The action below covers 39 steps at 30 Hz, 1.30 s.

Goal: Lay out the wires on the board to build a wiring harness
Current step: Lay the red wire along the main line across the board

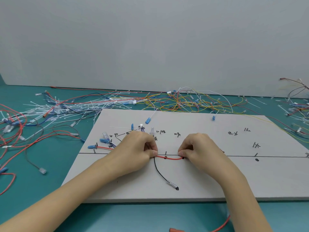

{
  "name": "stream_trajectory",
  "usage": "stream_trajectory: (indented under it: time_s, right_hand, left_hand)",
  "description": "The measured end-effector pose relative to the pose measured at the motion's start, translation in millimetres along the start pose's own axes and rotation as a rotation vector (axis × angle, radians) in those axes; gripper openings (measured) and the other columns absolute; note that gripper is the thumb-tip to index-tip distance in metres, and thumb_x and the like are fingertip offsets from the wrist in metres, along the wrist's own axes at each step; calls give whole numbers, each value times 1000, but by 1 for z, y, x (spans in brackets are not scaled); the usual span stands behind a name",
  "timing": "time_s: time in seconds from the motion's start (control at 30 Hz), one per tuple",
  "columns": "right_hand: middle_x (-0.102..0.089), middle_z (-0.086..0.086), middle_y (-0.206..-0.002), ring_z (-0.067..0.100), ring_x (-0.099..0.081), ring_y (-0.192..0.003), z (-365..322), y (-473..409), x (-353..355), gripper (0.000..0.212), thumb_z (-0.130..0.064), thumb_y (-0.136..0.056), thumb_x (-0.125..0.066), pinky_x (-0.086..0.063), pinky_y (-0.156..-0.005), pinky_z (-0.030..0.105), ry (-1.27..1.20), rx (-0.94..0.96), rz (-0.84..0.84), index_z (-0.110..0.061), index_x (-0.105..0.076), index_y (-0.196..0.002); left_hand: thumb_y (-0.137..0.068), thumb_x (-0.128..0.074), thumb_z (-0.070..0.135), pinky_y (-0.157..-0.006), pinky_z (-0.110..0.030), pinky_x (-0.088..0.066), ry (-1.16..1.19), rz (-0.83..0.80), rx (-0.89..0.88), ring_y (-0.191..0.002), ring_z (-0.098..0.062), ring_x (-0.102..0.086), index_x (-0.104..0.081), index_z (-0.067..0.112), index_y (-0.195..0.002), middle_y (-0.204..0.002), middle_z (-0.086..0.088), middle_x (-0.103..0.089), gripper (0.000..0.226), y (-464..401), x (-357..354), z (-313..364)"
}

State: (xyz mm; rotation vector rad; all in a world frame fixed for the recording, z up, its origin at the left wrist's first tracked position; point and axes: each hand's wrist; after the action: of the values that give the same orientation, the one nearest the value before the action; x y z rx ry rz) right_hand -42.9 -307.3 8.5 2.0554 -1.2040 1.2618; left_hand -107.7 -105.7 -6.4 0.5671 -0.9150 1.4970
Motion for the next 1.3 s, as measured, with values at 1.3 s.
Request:
stream_trajectory:
  time_s: [1.3]
  right_hand:
    - [-66, -12, -75, -8, -54, -62, -19, -22, -16, 11, -14, -84, -72, -36, -59, 9, -246, 146, -138, -22, -79, -86]
  left_hand:
    - [-88, -65, 38, -86, -35, -40, -167, -30, -188, -89, -8, -46, -75, 33, -93, -84, 13, -62, 11, 9, 7, -4]
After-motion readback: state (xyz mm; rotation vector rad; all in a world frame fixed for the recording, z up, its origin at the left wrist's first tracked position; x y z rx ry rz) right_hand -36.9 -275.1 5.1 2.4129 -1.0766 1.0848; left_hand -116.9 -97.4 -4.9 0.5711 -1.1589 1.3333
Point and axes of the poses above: each hand's wrist, its own y-axis away from the middle knuckle, its own x-axis out of the back of the hand, z = x × y
